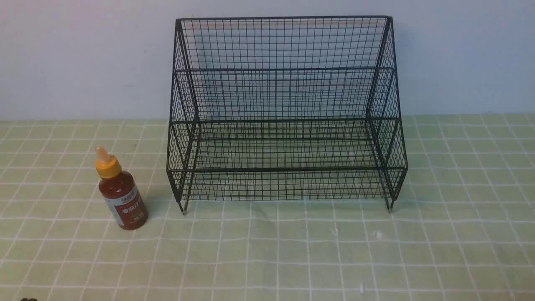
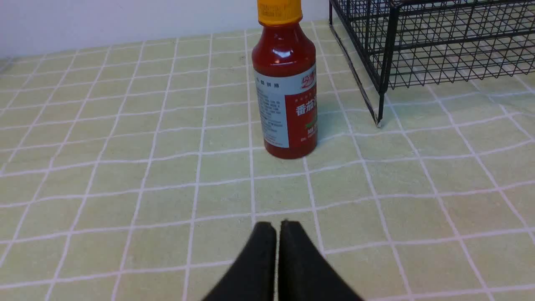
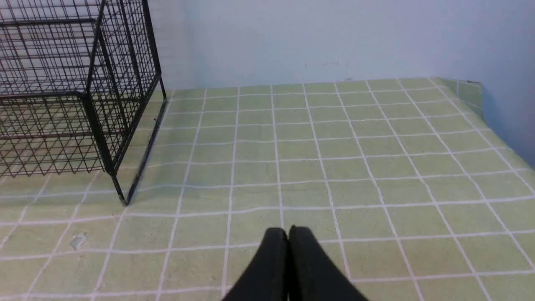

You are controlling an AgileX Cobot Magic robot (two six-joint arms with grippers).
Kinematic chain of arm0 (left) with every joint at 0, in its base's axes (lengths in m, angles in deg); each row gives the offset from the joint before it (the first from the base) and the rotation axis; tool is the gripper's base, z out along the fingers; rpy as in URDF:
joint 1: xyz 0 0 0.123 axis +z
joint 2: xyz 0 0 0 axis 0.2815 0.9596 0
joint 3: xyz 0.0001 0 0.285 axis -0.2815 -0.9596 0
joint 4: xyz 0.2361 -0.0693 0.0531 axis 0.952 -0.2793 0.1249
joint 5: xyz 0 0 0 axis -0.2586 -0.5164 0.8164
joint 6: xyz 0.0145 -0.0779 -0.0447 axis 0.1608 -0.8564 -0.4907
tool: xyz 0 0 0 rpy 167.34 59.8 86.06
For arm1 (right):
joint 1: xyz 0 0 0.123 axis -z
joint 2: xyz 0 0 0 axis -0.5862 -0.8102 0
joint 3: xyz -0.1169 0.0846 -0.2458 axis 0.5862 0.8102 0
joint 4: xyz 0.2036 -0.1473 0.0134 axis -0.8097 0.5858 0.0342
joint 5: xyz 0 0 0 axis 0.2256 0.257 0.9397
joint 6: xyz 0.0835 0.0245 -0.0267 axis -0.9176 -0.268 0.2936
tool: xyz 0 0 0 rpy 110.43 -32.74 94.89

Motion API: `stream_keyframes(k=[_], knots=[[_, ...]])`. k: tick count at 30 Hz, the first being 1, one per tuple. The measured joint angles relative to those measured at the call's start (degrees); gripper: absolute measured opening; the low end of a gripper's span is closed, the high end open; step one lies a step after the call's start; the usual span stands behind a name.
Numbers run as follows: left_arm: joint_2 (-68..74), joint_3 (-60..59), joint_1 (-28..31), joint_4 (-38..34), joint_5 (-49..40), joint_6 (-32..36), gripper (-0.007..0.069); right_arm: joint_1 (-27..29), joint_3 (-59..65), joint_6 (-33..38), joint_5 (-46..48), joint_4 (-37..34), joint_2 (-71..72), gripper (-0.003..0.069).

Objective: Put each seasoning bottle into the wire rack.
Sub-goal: Use the left arm to grab the condiment bottle closest to it

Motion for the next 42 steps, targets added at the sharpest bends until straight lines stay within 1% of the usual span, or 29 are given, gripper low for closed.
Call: stream_keyframes(k=[27, 31, 33, 35, 36, 37, 38, 42], knots=[[0.0, 0.0, 0.0, 0.1, 0.0, 0.0, -0.0006, 0.0, 0.0, 0.0, 0.0, 0.0, 0.0, -0.0015], [0.0, -0.1, 0.0, 2.6, 0.8, 0.6, -0.0006, 0.0, 0.0, 0.0, 0.0, 0.0, 0.0, -0.0015], [0.0, -0.2, 0.0, 1.8, 3.5, -0.6, -0.0006, 0.0, 0.0, 0.0, 0.0, 0.0, 0.0, -0.0015], [0.0, -0.2, 0.0, -0.7, 7.8, -3.6, -0.0006, 0.0, 0.0, 0.0, 0.0, 0.0, 0.0, -0.0015], [0.0, -0.2, 0.0, -3.0, 11.1, -5.5, -0.0006, 0.0, 0.0, 0.0, 0.0, 0.0, 0.0, -0.0015], [0.0, -0.2, 0.0, -3.0, 11.1, -5.9, -0.0006, 0.0, 0.0, 0.0, 0.0, 0.0, 0.0, -0.0015], [0.0, -0.2, 0.0, -5.7, 15.6, -8.7, -0.0006, 0.0, 0.0, 0.0, 0.0, 0.0, 0.0, -0.0015], [0.0, -0.2, 0.0, -8.4, 23.2, -12.5, -0.0006, 0.0, 0.0, 0.0, 0.0, 0.0, 0.0, -0.0015]])
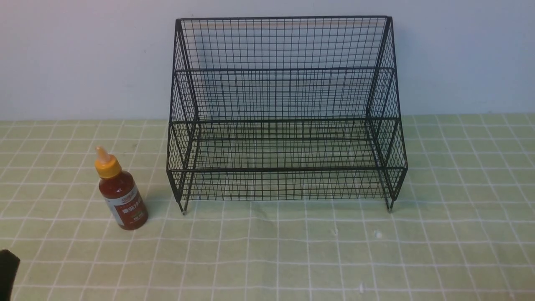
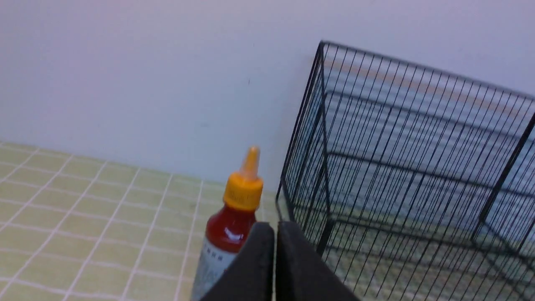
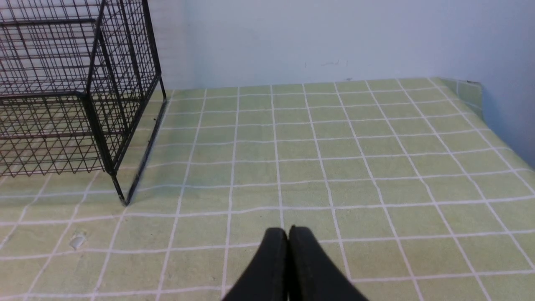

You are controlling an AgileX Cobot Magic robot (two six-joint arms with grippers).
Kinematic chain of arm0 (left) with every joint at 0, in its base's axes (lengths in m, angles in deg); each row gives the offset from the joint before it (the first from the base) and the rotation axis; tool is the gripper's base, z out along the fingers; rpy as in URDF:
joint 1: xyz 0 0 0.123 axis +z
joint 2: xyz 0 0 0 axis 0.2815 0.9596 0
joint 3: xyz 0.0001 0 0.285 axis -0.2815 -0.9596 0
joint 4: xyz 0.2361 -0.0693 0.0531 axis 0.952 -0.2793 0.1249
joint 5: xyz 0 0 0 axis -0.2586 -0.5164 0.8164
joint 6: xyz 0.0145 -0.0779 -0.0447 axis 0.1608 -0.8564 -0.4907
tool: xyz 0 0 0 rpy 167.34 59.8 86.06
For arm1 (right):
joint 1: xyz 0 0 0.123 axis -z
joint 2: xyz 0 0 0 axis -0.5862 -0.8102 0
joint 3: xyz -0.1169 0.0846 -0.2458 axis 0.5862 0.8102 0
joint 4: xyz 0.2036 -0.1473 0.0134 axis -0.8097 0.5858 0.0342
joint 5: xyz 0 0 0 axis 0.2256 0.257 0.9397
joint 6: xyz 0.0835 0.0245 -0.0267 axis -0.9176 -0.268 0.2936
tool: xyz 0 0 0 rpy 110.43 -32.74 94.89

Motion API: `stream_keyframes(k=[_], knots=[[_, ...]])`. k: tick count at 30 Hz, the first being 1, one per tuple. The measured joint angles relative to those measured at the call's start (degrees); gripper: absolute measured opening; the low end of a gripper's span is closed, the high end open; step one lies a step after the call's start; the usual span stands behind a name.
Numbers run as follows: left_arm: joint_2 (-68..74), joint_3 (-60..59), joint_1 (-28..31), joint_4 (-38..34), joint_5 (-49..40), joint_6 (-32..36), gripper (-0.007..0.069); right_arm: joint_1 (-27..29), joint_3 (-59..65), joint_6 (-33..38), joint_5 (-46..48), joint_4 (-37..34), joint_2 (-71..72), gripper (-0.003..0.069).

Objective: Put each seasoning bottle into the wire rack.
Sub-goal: Use the left arm to grab the condiment bottle closest to it

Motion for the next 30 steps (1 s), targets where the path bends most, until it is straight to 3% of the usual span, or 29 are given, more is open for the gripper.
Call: stream_keyframes(k=[7, 11, 15, 16, 17, 20, 21, 23, 26, 30], knots=[[0.0, 0.6, 0.0, -0.2, 19.9, -1.7, -0.0006, 0.0, 0.0, 0.0, 0.0, 0.0, 0.0, -0.0015], [1.4, 8.1, 0.0, -1.6, 16.4, -2.2, -0.0006, 0.0, 0.0, 0.0, 0.0, 0.0, 0.0, -0.0015], [9.8, 22.5, 0.0, -1.7, -0.2, -2.6, -0.0006, 0.0, 0.0, 0.0, 0.0, 0.0, 0.0, -0.0015], [15.2, 27.7, 0.0, -1.8, -9.9, -2.6, -0.0006, 0.0, 0.0, 0.0, 0.0, 0.0, 0.0, -0.0015], [16.0, 29.5, 0.0, -1.8, -11.4, -2.6, -0.0006, 0.0, 0.0, 0.0, 0.0, 0.0, 0.0, -0.0015], [33.4, 43.7, 0.0, -1.8, -38.9, -1.1, -0.0006, 0.0, 0.0, 0.0, 0.0, 0.0, 0.0, -0.0015], [34.4, 44.5, 0.0, -1.8, -40.3, -1.1, -0.0006, 0.0, 0.0, 0.0, 0.0, 0.0, 0.0, -0.0015], [47.1, 54.0, 0.0, -0.8, -54.9, 3.8, -0.0006, 0.0, 0.0, 0.0, 0.0, 0.0, 0.0, -0.0015], [59.4, 62.3, 0.0, 0.8, -64.1, 8.7, -0.0006, 0.0, 0.0, 0.0, 0.0, 0.0, 0.0, -0.0015], [70.6, 70.9, 0.0, 1.1, -69.3, 10.2, -0.0006, 0.0, 0.0, 0.0, 0.0, 0.0, 0.0, -0.0015]])
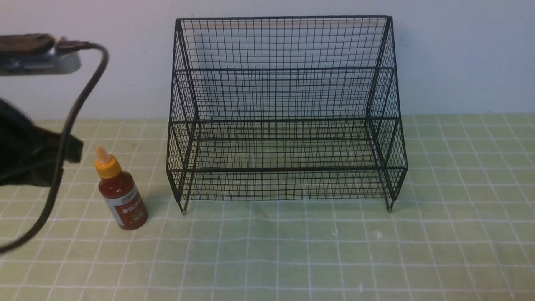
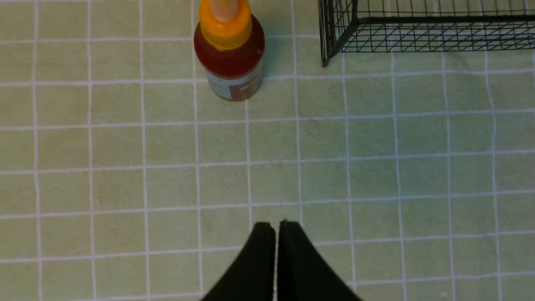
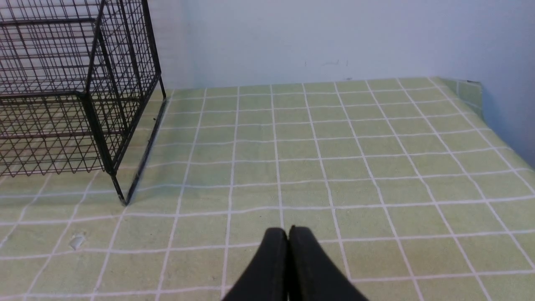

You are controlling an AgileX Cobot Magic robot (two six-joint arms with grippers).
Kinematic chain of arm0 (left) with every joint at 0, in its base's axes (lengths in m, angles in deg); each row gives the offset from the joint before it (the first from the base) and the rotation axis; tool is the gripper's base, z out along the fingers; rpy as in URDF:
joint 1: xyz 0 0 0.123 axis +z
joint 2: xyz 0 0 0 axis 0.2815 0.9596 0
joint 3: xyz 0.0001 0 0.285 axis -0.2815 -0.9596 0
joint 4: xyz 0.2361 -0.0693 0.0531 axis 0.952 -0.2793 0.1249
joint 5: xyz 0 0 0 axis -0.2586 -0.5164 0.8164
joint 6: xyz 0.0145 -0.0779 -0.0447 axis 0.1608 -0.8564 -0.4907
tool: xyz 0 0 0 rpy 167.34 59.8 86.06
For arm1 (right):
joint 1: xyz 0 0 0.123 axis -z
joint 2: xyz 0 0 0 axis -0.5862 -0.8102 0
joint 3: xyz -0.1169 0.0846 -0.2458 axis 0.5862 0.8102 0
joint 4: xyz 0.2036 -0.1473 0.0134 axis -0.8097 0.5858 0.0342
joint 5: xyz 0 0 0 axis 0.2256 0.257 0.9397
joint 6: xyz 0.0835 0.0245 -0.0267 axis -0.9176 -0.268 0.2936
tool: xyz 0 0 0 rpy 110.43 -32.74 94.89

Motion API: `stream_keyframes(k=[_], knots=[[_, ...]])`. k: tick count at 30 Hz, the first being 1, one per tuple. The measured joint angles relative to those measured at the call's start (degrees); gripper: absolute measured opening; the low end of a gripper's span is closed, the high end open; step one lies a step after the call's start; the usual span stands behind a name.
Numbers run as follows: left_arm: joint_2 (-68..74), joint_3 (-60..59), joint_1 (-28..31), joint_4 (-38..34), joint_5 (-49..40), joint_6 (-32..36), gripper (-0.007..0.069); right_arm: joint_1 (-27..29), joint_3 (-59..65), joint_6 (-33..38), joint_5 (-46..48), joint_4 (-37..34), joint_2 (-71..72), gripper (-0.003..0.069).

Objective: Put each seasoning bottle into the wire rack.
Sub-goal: Use the left arm to grab the condiment bottle closest to it

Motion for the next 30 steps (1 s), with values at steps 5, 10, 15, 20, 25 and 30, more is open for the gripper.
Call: stream_keyframes(k=[5, 10, 15, 20, 25, 30], knots=[[15.1, 13.3, 0.0, 0.0, -2.2, 0.9, -0.0006, 0.0, 0.0, 0.0, 0.0, 0.0, 0.0, -0.0015], [22.1, 18.4, 0.0, 0.1, -2.3, 1.3, -0.0006, 0.0, 0.0, 0.0, 0.0, 0.0, 0.0, -0.0015], [25.4, 19.6, 0.0, 0.7, -2.3, 2.0, 0.0008, 0.0, 0.0, 0.0, 0.0, 0.0, 0.0, -0.0015], [26.3, 19.7, 0.0, 1.5, -2.3, 2.6, 0.0112, 0.0, 0.0, 0.0, 0.0, 0.0, 0.0, -0.0015], [27.7, 19.8, 0.0, 5.5, -2.3, 2.8, 0.0361, 0.0, 0.0, 0.0, 0.0, 0.0, 0.0, -0.0015], [31.1, 19.8, 0.0, 8.7, -2.3, 2.8, 0.0566, 0.0, 0.0, 0.0, 0.0, 0.0, 0.0, -0.0015]])
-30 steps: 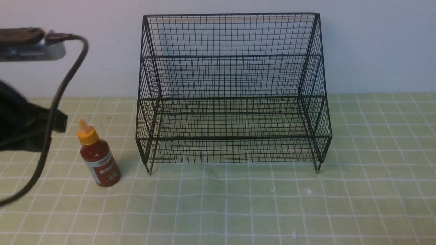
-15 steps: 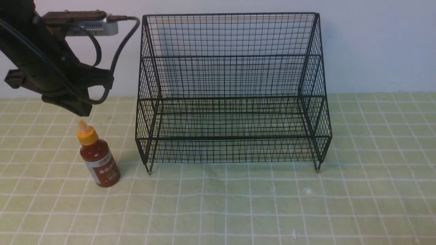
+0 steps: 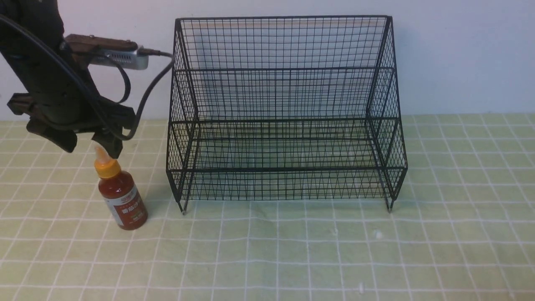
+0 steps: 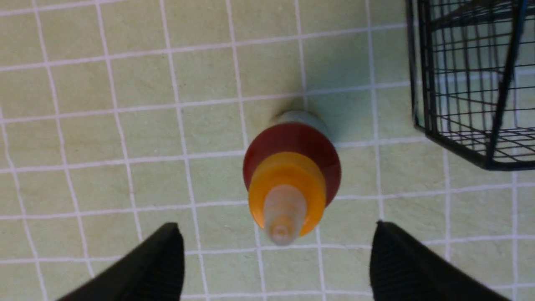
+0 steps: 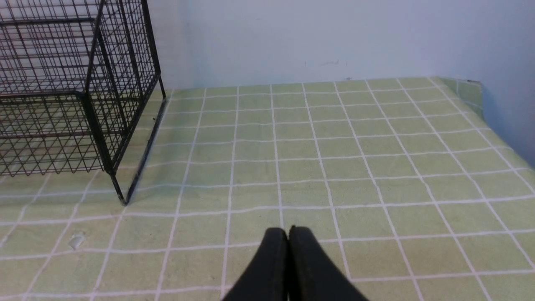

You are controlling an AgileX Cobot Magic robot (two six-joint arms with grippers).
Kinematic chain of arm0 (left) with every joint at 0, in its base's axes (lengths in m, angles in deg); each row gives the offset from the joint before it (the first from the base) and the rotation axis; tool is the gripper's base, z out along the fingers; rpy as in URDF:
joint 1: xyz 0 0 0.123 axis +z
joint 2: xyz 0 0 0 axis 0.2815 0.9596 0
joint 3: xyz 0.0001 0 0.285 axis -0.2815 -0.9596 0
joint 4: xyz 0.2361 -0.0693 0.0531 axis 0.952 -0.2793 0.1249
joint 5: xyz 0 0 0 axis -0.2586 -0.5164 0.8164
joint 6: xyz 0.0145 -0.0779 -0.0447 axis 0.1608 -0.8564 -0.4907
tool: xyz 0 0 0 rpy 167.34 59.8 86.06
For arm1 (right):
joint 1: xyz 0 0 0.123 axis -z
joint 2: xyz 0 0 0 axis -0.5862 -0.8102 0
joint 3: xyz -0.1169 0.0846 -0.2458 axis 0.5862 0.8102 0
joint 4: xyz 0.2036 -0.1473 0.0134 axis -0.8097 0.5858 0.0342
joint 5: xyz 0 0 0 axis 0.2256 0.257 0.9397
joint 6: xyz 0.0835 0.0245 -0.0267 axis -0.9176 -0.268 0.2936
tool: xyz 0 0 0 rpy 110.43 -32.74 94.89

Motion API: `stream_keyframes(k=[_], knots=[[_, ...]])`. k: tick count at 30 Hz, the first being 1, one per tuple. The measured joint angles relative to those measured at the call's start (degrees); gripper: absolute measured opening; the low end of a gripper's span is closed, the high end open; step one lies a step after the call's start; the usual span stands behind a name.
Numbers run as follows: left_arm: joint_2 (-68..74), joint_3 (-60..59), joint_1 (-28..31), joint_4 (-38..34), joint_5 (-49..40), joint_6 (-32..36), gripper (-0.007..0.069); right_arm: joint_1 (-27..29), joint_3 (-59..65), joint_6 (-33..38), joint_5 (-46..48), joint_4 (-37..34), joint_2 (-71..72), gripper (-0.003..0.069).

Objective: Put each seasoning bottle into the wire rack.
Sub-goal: Use the left arm to grab the condiment bottle closest to it

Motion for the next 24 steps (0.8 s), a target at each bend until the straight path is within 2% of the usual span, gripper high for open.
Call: stream_keyframes(k=[3, 7, 11, 13, 18, 24], knots=[[2.4, 0.0, 0.0, 0.5, 0.3, 0.0, 0.0616, 0.0, 0.0, 0.0, 0.0, 0.0, 0.0, -0.0015], [5.0, 0.0, 0.0, 0.6, 0.4, 0.0, 0.0590, 0.0, 0.0, 0.0, 0.0, 0.0, 0.0, -0.0015], [6.3, 0.0, 0.0, 0.6, 0.4, 0.0, 0.0445, 0.0, 0.0, 0.0, 0.0, 0.0, 0.0, -0.0015], [6.5, 0.0, 0.0, 0.4, 0.4, 0.0, 0.0275, 0.0, 0.0, 0.0, 0.0, 0.0, 0.0, -0.0015], [6.0, 0.0, 0.0, 0.4, 0.4, 0.0, 0.0287, 0.0, 0.0, 0.0, 0.0, 0.0, 0.0, -0.0015], [-2.3, 3.3, -0.3, -1.9, -0.2, 0.0, 0.0287, 0.0, 0.0, 0.0, 0.0, 0.0, 0.0, -0.0015]])
